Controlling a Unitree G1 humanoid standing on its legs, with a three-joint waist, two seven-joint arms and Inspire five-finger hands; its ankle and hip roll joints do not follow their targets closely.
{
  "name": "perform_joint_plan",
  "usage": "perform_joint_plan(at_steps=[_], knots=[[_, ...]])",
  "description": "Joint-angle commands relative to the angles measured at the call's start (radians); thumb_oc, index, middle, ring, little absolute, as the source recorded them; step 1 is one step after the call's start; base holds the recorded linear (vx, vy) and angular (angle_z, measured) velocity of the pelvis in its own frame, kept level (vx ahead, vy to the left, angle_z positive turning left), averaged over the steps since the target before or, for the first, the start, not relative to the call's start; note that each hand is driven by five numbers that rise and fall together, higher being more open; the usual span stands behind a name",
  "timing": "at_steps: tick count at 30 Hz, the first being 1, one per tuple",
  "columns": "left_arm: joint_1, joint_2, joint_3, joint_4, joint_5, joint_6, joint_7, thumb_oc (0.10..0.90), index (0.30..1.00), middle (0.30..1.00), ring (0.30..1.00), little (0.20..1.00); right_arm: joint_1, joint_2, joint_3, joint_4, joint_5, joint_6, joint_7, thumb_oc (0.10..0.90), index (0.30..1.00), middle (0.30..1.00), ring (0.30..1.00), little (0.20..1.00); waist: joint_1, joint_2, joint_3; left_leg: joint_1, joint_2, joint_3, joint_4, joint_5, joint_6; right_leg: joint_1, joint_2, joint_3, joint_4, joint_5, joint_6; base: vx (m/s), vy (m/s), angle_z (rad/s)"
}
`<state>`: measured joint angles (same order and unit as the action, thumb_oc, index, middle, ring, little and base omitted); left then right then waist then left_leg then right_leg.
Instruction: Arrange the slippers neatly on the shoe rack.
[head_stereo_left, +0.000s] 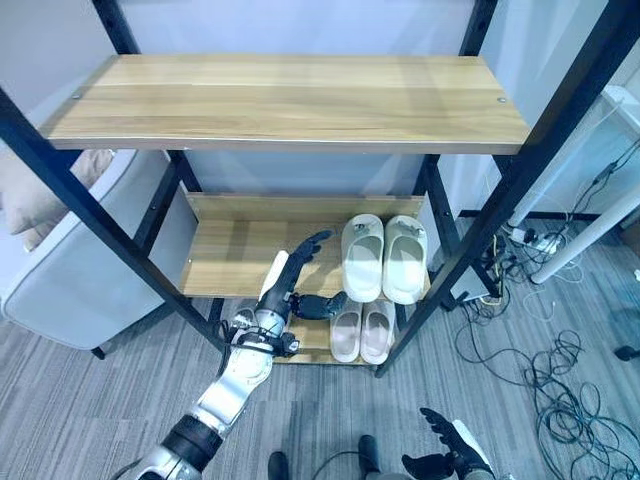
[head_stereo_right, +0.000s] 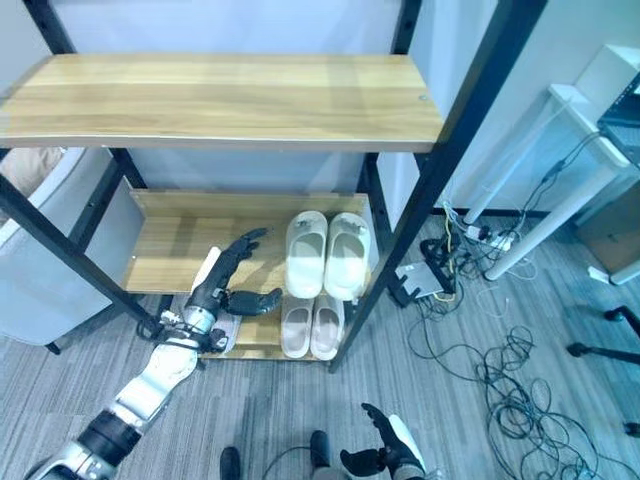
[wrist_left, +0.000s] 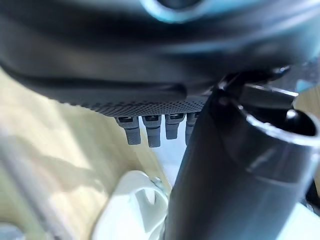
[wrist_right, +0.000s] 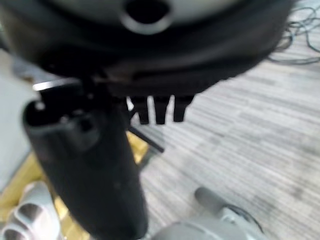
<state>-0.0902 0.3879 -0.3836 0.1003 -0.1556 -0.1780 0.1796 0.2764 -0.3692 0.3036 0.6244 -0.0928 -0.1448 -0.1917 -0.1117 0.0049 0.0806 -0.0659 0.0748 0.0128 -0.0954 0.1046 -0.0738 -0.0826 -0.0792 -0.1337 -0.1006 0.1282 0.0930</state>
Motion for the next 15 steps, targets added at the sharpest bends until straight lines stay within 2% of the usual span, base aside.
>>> perform_joint_plan(at_steps=[1, 3, 6, 7, 9, 12, 14, 15], knots=[[0.008, 0.005, 0.079, -0.106, -0.183, -0.148, -0.062, 0.8, 0.9, 0.9, 0.9, 0.9, -0.002, 0.016, -0.038, 0.018, 0.037, -0.035, -0.007, 0.8, 0.9, 0.9, 0.9, 0.9, 0.046, -0.024, -0.06, -0.002, -0.042, 0.029, 0.008, -0.09, 0.015, 0.026, 0.003, -0.029, 0.013, -0.12, 0.043, -0.02, 0.012, 0.04], [0.101, 0.014, 0.108, -0.144, -0.251, -0.13, -0.11, 0.8, 0.9, 0.9, 0.9, 0.9, -0.012, 0.028, -0.034, 0.073, 0.046, -0.028, 0.002, 0.8, 0.9, 0.9, 0.9, 0.9, 0.069, -0.03, -0.069, 0.012, -0.045, 0.024, 0.008, -0.092, 0.018, 0.043, 0.004, -0.037, 0.013, -0.121, 0.041, -0.03, 0.014, 0.06], [0.13, 0.029, 0.112, -0.16, -0.253, -0.121, -0.13, 0.8, 0.9, 0.9, 0.9, 0.9, -0.013, 0.028, -0.03, 0.08, 0.044, -0.027, 0.006, 0.8, 0.9, 0.9, 0.9, 0.9, 0.075, -0.031, -0.072, 0.015, -0.047, 0.023, 0.008, -0.092, 0.019, 0.047, 0.004, -0.041, 0.013, -0.122, 0.042, -0.03, 0.011, 0.16], [0.179, 0.048, 0.119, -0.168, -0.261, -0.106, -0.169, 0.8, 0.9, 0.9, 0.9, 0.9, -0.009, 0.03, -0.022, 0.097, 0.036, -0.02, 0.017, 0.8, 0.9, 0.9, 0.9, 0.9, 0.087, -0.033, -0.079, 0.02, -0.047, 0.018, 0.008, -0.093, 0.02, 0.056, 0.003, -0.046, 0.013, -0.125, 0.041, -0.03, 0.016, 0.18], [0.192, 0.054, 0.115, -0.153, -0.262, -0.101, -0.181, 0.8, 0.9, 0.9, 0.9, 0.9, -0.017, 0.031, -0.017, 0.114, 0.035, -0.018, 0.022, 0.8, 0.9, 0.9, 0.9, 0.9, 0.093, -0.033, -0.081, 0.021, -0.049, 0.015, 0.008, -0.093, 0.02, 0.06, 0.003, -0.048, 0.013, -0.125, 0.041, -0.03, 0.024, 0.11], [0.242, 0.056, 0.087, -0.042, -0.265, -0.065, -0.234, 0.8, 0.9, 0.9, 0.9, 0.9, -0.037, 0.026, 0.001, 0.155, 0.026, -0.005, 0.036, 0.8, 0.9, 0.9, 0.9, 0.9, 0.108, -0.031, -0.086, 0.028, -0.052, 0.006, 0.008, -0.093, 0.022, 0.067, 0.002, -0.057, 0.013, -0.123, 0.043, -0.04, 0.032, 0.11], [0.255, 0.064, 0.065, 0.123, -0.122, -0.054, -0.209, 0.8, 0.9, 0.9, 0.9, 0.9, -0.067, 0.025, 0.0, 0.212, 0.053, -0.001, 0.045, 0.8, 0.9, 0.9, 0.9, 0.9, 0.118, -0.033, -0.084, 0.028, -0.054, -0.002, 0.008, -0.088, 0.023, 0.07, 0.001, -0.063, 0.013, -0.118, 0.043, -0.07, 0.041, 0.11], [0.253, 0.05, 0.044, 0.261, 0.018, -0.05, -0.166, 0.8, 0.9, 0.9, 0.9, 0.9, -0.096, 0.031, 0.002, 0.269, 0.059, 0.0, 0.038, 0.8, 0.9, 0.9, 0.9, 0.9, 0.123, -0.033, -0.082, 0.032, -0.056, -0.005, 0.008, -0.089, 0.024, 0.073, -0.001, -0.066, 0.013, -0.116, 0.044, -0.06, 0.033, 0.07]])
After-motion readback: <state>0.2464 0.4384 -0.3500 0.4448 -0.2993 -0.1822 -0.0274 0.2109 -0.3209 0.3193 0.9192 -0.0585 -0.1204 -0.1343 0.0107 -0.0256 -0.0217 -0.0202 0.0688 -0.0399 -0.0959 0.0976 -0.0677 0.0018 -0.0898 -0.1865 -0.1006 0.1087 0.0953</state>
